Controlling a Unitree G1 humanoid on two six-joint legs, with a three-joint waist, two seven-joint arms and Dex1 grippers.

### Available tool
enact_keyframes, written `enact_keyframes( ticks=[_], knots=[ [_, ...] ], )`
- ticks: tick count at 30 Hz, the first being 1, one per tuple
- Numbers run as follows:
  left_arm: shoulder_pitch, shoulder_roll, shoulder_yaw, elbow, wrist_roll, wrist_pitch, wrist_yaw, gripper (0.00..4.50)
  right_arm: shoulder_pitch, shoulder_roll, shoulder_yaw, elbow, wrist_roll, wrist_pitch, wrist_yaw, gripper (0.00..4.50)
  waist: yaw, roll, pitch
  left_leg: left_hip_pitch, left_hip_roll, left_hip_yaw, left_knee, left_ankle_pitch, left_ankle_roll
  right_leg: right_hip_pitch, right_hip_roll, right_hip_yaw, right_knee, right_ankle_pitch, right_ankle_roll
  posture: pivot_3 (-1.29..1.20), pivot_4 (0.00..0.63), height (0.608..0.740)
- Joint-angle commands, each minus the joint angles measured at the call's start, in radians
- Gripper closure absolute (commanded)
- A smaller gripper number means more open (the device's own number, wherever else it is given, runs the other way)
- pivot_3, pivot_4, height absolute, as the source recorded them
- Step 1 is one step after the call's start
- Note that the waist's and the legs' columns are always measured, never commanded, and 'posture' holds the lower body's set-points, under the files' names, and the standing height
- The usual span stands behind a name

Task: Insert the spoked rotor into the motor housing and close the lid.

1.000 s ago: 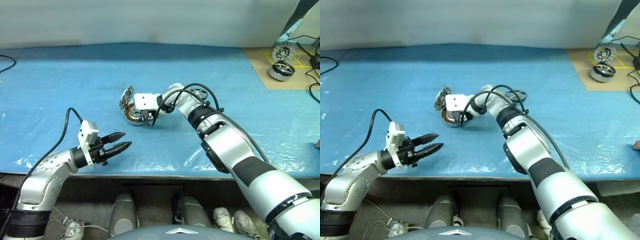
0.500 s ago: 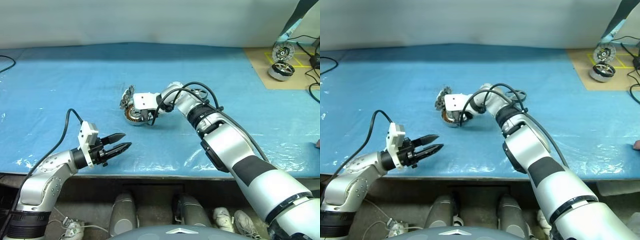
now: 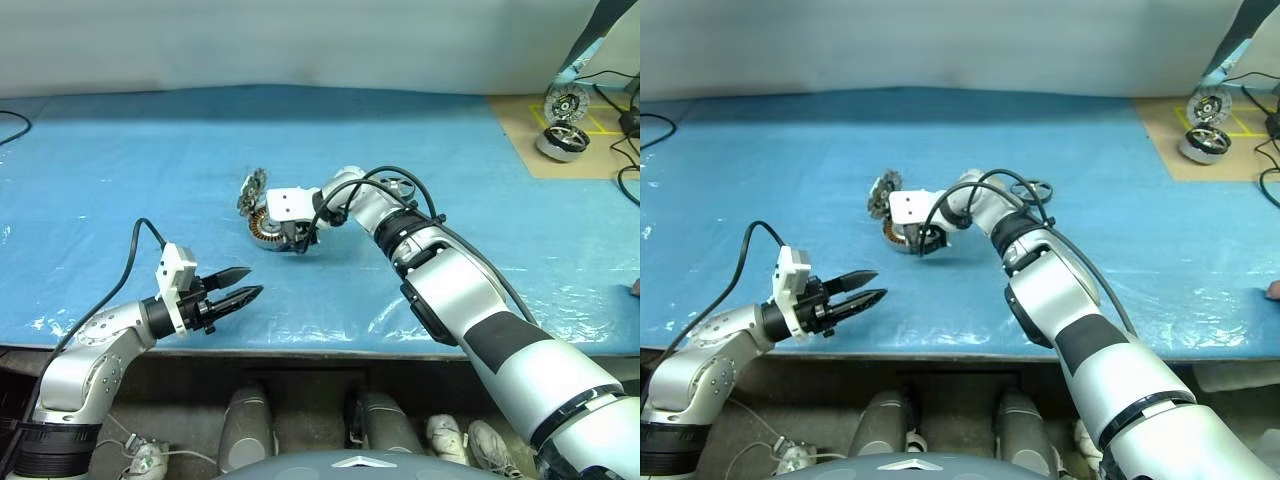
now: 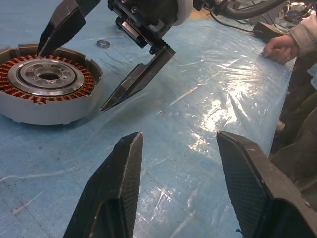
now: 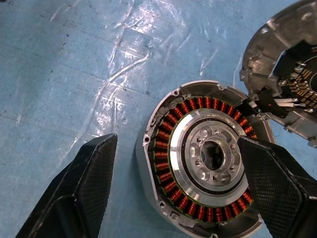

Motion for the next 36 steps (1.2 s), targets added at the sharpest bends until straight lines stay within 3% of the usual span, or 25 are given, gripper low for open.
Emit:
enact_keyframes(
  ticks=[1, 14, 17, 21, 22, 31, 36],
  knots=[
    [0.000, 0.010, 0.004, -0.023, -0.003, -0.008, -0.012, 2.00, -0.026, 0.001, -0.023, -0.017, 0.032, 0.001, 0.020, 0.62, 0.000, 0.000, 0.000, 0.000, 0.000, 0.000, 0.000, 0.000, 0.000, 0.000, 0.000, 0.000, 0.000, 0.000, 0.000, 0.00, 0.150, 0.740],
    [0.006, 0.006, -0.012, -0.023, 0.017, -0.026, -0.019, 2.00, 0.017, -0.006, 0.077, -0.004, -0.083, -0.049, -0.095, 0.62, 0.000, 0.000, 0.000, 0.000, 0.000, 0.001, 0.000, 0.000, 0.000, 0.000, 0.000, 0.000, 0.000, 0.000, 0.000, 0.00, 0.150, 0.740],
    [0.012, 0.001, -0.014, -0.026, 0.021, -0.032, -0.017, 2.00, 0.018, 0.003, 0.078, 0.002, -0.081, -0.041, -0.104, 1.19, 0.000, 0.000, 0.000, 0.000, 0.000, 0.001, 0.000, 0.000, 0.000, 0.000, 0.000, 0.000, 0.000, 0.000, 0.000, 0.00, 0.150, 0.740],
    [0.014, -0.002, -0.018, -0.020, 0.032, -0.037, -0.018, 2.00, 0.024, 0.014, 0.115, -0.005, -0.113, -0.076, -0.119, 2.64, 0.000, 0.000, 0.000, 0.001, 0.000, 0.001, 0.000, 0.000, 0.000, 0.000, 0.000, 0.000, 0.000, 0.000, 0.000, 0.00, 0.150, 0.740],
    [0.014, -0.003, -0.019, -0.018, 0.032, -0.037, -0.019, 2.00, 0.024, 0.014, 0.120, -0.005, -0.116, -0.083, -0.115, 2.81, 0.000, 0.000, 0.000, 0.002, 0.000, 0.001, 0.000, 0.000, 0.000, 0.001, 0.000, 0.000, 0.000, 0.000, 0.000, 0.00, 0.150, 0.740],
    [-0.005, -0.007, -0.029, -0.004, 0.032, -0.035, -0.022, 2.00, 0.031, -0.026, 0.083, -0.031, -0.065, 0.015, -0.022, 2.83, 0.002, 0.000, 0.000, 0.003, 0.001, 0.002, 0.000, 0.000, 0.000, 0.002, 0.000, 0.001, 0.000, 0.000, 0.000, 0.00, 0.150, 0.740],
    [-0.045, -0.025, -0.059, 0.041, 0.047, -0.046, -0.033, 2.00, 0.106, -0.097, 0.039, -0.215, 0.002, 0.236, 0.120, 2.83, 0.011, 0.000, 0.000, 0.002, 0.000, 0.002, 0.000, 0.000, 0.000, 0.002, 0.000, 0.001, 0.000, 0.000, 0.000, 0.00, 0.150, 0.740]
  ],
)
